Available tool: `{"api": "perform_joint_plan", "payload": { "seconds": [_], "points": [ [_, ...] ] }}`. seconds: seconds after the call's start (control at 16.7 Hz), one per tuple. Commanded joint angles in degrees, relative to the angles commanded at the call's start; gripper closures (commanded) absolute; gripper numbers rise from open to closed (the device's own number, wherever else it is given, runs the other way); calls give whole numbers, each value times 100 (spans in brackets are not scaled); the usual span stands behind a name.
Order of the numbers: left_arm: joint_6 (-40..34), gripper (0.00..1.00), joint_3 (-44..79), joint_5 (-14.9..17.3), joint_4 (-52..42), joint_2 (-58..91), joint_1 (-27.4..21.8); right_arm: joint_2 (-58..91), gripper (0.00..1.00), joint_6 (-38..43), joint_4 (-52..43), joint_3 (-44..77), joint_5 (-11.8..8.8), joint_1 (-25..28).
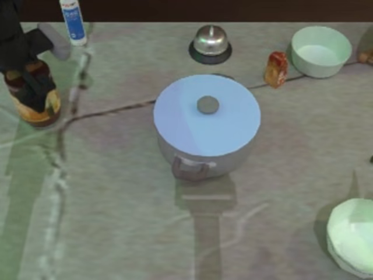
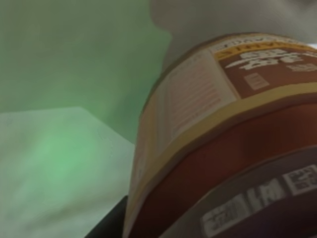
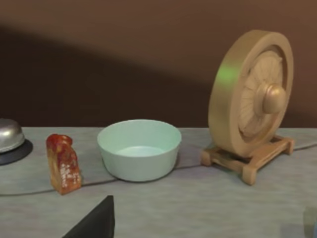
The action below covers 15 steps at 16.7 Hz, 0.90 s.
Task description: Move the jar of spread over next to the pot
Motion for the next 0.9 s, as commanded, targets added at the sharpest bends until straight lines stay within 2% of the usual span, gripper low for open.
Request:
{"api": "perform_joint_plan", "payload": {
  "seconds": [0.24,0.66,0.9],
  "points": [
    [12,100,-200,-6,-57,-225,19,0,0,0,0,0,0,0],
    [4,100,-1581,-22,-484,-2161,133,0,0,0,0,0,0,0],
    [15,100,-2031,-27,-646,-2677,164,0,0,0,0,0,0,0]
  ]
}}
